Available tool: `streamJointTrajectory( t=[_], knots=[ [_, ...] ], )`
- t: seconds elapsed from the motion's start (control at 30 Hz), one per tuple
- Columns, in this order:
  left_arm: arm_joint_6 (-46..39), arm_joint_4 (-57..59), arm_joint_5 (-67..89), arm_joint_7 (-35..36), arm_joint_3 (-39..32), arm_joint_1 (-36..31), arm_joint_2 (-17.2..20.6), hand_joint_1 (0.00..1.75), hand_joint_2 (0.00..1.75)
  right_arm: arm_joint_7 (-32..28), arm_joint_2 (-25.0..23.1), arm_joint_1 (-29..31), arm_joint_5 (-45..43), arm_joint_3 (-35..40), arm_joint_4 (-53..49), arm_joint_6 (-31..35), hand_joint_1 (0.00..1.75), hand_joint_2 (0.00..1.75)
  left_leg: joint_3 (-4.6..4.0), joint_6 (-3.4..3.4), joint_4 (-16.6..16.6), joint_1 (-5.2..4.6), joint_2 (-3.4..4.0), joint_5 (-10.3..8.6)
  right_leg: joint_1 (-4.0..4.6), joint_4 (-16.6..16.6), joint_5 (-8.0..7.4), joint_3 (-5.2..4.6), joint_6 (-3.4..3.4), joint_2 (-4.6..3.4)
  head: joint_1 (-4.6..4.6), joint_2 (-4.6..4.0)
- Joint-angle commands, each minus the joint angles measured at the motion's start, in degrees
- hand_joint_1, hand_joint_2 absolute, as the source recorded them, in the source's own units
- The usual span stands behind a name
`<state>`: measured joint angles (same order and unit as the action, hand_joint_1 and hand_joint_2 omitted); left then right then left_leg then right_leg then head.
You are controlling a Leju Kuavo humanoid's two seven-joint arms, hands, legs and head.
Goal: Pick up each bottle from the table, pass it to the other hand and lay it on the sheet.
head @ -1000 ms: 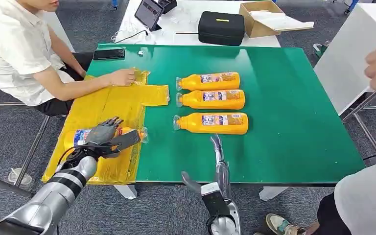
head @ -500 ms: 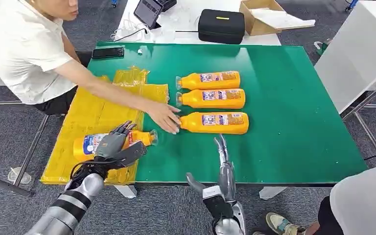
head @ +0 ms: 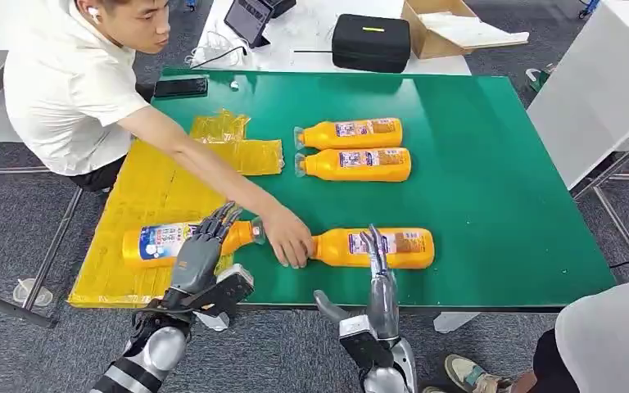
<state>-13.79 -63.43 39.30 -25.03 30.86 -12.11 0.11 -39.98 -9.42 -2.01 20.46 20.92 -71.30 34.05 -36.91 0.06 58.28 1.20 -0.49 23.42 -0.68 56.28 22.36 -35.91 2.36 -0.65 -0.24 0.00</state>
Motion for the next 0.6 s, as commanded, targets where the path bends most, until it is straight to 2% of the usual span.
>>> streamJointTrajectory(
  t=[0.03,0.07,0.1,0.17,0.2,0.27,0.37,0.57,0.6],
  knots=[
    [0.4,-12.0,-10.0,-3.6,-2.4,6.6,-3.7,0.00,1.75,0.0,2.5,-0.5,4.6,-1.2,-3.6,4.8,0.00,1.75,0.35,0.10,0.0,-0.04,0.10,0.18,0.00,0.0,0.16,0.32,-0.08,0.02,0.02,0.00],
    [-0.6,-16.4,-12.0,-4.1,-2.6,9.0,-4.6,0.00,1.75,1.1,3.1,-1.2,6.4,-2.0,-6.1,5.1,0.00,1.75,0.12,0.09,0.0,-0.05,0.04,0.12,-0.02,0.0,0.12,0.11,-0.03,0.06,0.00,0.02],
    [-0.8,-17.3,-11.7,-3.4,-2.1,9.4,-4.6,0.00,1.75,1.6,3.3,-1.4,6.5,-2.1,-6.9,4.7,0.00,1.75,0.42,0.17,0.1,-0.09,0.06,0.31,-0.02,0.1,0.31,0.42,-0.07,0.10,0.02,0.02],
    [-1.1,-20.1,-16.1,-3.9,-3.0,11.4,-5.9,0.00,1.75,3.1,3.5,-2.0,11.3,-3.6,-7.7,5.9,0.00,1.75,0.11,0.10,0.1,-0.05,0.01,0.15,-0.02,0.0,0.15,0.12,-0.02,0.08,0.00,0.00],
    [-1.1,-20.8,-16.1,-3.9,-2.8,11.8,-5.8,0.00,1.75,3.1,3.6,-2.2,11.2,-3.6,-8.2,5.9,0.00,1.75,0.23,0.13,0.1,-0.07,0.00,0.21,-0.03,0.1,0.22,0.25,-0.03,0.11,0.02,0.00],
    [-0.7,-24.4,-23.9,-7.3,-3.9,14.8,-7.6,0.00,1.75,9.8,5.1,-3.4,25.6,-5.3,-7.9,5.9,0.00,1.75,0.05,0.09,0.0,-0.03,0.00,0.11,-0.03,0.0,0.10,0.11,-0.02,0.07,0.02,0.00],
    [-2.0,-26.2,-25.7,-7.5,-1.1,16.6,-7.5,0.00,1.75,9.5,5.6,-4.5,27.6,-7.0,-6.4,5.9,0.00,1.75,0.05,0.09,0.0,-0.04,-0.04,0.16,-0.03,0.0,0.13,0.11,0.04,0.10,0.00,0.00],
    [-5.1,-25.2,-27.0,-8.4,0.6,15.2,-7.3,0.00,1.75,9.8,2.7,-3.3,41.0,-12.4,-3.5,5.9,0.00,1.75,0.13,0.10,0.0,-0.05,-0.01,0.17,-0.04,0.0,0.16,0.16,0.07,0.06,0.02,0.00],
    [-5.0,-25.3,-27.5,-8.4,0.6,15.1,-7.3,0.00,1.75,10.0,2.7,-3.2,43.0,-13.2,-3.4,5.9,0.00,1.75,0.48,0.14,0.0,-0.09,0.03,0.31,-0.04,0.0,0.31,0.49,-0.02,0.10,0.00,0.00]
  ],
)
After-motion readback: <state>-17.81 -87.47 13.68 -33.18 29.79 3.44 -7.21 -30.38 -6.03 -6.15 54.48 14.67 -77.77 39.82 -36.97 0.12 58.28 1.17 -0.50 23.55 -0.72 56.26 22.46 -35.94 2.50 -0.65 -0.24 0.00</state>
